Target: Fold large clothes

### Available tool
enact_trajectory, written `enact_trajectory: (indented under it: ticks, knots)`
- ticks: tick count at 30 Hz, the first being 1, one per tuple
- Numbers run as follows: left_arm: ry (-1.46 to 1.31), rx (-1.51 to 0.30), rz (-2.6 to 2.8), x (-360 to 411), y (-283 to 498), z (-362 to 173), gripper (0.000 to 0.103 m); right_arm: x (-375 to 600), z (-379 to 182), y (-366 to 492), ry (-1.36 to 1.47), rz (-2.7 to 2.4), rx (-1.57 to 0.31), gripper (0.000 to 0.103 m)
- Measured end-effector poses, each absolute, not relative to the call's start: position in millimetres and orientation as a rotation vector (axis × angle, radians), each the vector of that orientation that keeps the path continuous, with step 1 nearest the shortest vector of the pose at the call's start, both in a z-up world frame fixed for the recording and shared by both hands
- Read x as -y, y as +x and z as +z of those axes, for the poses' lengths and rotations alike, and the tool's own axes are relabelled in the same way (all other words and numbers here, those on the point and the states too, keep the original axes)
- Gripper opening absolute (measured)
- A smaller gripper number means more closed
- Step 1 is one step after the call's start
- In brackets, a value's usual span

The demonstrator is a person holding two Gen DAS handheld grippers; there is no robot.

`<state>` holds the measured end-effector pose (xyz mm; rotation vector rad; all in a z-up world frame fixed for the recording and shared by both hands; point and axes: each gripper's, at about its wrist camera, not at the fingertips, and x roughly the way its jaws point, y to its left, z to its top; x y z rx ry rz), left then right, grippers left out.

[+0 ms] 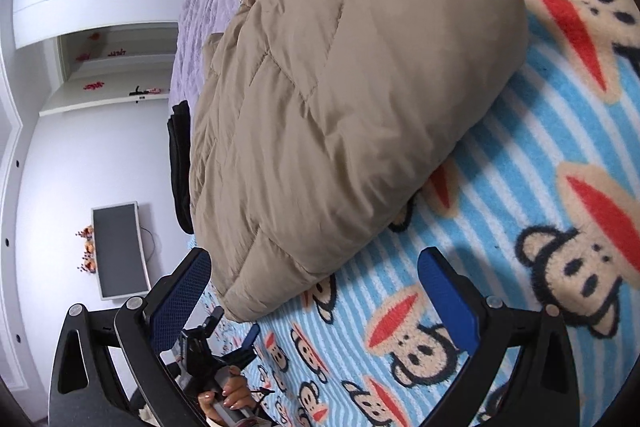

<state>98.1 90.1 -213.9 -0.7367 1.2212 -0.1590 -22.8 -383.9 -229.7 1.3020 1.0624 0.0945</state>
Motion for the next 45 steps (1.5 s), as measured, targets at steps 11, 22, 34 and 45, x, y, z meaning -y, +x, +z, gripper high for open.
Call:
enact_trajectory:
  ticks: [11, 22, 34, 45]
  knots:
    - [-0.780, -1.145, -0.066, -96.0, 137.7, -222.6, 0.102, 385.3, -245.1, 31.1, 1.401, 0.143, -0.997, 0.103]
    - [-0.508, -1.024, -0.067, -85.9, 128.1, -174.5, 0.018, 386.5, -267.5, 32.7, 1.470, 0.115, -1.004, 0.030]
    - [-0.432, -1.048, -0.154, -109.7, 45.3, -140.1, 0.018, 369.3, -227.2, -25.6, 1.376, 0.173, -1.001, 0.024]
    - [-0.453, -1.285, -0.179, -148.4, -70.4, -164.7, 0.022, 354.7, -233.3, -145.3, 1.410, 0.101, -1.139, 0.024]
